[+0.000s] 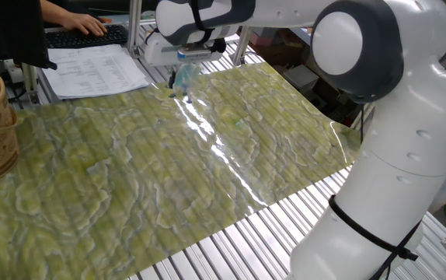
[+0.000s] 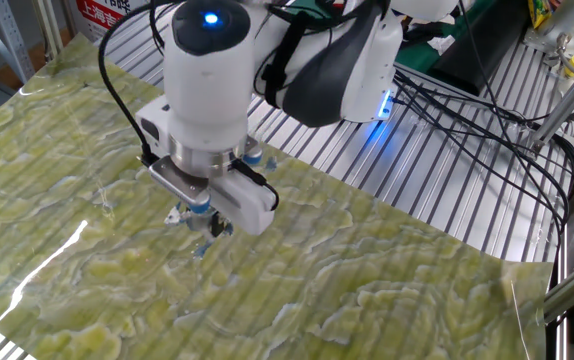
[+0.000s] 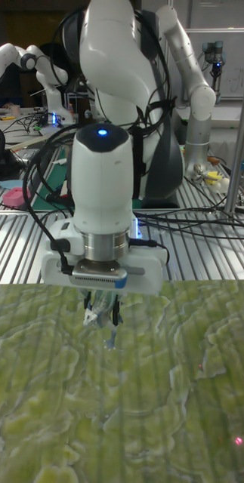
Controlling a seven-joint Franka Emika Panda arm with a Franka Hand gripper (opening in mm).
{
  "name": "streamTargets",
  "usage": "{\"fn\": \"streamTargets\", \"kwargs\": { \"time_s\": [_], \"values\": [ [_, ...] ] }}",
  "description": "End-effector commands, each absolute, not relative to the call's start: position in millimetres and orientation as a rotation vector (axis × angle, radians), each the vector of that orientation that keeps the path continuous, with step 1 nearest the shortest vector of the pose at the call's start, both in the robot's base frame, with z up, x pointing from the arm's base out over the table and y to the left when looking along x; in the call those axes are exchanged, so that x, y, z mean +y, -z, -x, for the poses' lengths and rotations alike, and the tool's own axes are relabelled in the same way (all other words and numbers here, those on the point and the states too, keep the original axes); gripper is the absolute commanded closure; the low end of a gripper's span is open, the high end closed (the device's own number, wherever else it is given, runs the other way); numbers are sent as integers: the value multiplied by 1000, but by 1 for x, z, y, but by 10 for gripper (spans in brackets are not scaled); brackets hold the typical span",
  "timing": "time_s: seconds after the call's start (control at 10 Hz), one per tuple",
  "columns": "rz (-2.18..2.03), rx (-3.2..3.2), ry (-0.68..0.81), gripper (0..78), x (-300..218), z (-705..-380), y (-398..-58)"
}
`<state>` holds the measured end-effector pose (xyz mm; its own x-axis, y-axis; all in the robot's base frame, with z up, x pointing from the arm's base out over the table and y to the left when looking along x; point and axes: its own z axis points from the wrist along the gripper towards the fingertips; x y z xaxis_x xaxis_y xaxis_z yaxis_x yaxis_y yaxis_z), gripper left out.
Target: Receive something handed over by a human
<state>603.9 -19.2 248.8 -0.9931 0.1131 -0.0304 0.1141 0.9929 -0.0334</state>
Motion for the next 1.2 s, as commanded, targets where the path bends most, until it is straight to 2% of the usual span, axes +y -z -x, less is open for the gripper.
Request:
{"fn": "streamTargets", "kwargs": {
  "time_s": [0.1,0.7,1.0,1.2],
  "values": [
    [-196,3159,61,764,12,-609,-237],
    [-166,3149,67,764,18,-604,-217],
    [-141,3151,45,764,18,-605,-217],
    [-124,3153,-64,764,17,-605,-217]
  ]
}}
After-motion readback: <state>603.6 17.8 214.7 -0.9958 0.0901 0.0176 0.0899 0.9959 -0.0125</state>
